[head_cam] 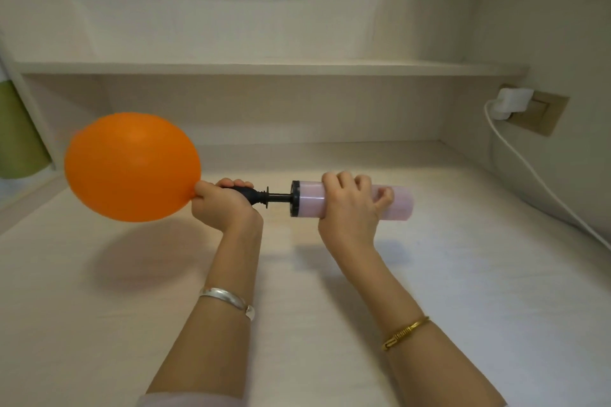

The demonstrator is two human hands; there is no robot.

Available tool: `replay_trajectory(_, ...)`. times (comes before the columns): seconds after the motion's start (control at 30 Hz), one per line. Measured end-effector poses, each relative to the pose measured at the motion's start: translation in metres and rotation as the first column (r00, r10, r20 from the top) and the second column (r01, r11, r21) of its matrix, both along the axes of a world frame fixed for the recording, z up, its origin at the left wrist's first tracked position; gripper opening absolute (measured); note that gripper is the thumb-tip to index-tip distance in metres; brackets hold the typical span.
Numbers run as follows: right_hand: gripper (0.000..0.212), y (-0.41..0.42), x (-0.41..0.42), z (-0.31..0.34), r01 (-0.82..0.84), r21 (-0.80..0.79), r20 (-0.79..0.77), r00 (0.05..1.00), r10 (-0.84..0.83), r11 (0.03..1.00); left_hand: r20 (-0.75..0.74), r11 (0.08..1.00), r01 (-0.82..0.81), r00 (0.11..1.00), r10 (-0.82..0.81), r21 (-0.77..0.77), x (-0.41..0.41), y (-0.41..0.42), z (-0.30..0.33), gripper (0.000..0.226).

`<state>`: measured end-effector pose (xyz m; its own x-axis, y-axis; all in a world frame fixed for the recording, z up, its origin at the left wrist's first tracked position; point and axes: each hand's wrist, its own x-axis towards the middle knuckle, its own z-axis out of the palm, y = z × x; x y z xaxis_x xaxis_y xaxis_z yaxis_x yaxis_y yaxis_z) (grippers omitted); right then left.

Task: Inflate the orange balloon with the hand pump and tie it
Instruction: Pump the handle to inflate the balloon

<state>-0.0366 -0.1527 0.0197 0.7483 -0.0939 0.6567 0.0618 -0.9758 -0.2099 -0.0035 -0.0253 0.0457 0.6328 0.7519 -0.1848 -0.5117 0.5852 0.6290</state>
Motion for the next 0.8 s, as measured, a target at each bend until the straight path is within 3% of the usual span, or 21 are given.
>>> replay_trajectory(0.13, 0.041, -0.006, -0.001, 0.003, -0.032, -0.026, 0.015, 0.999, 0.032, 0.999, 0.003, 0.999, 0.008, 1.0, -0.008, -0.033, 0.0, 0.003, -0.002, 0.027)
replay_trajectory(0.4, 0.033, -0.056, -0.001, 0.013, 0.099, 0.017, 0.061, 0.993, -0.1, 0.995, -0.033, 0.994, -0.015, 0.999, 0.012, -0.11, 0.004, 0.032, -0.002, 0.021)
replay_trajectory(0.8, 0.044, 0.011, -0.006, -0.001, -0.005, -0.025, 0.017, 1.0, 0.006, 1.0, -0.014, 0.999, 0.039, 0.999, -0.039, -0.012, -0.001, 0.0, -0.003, 0.025)
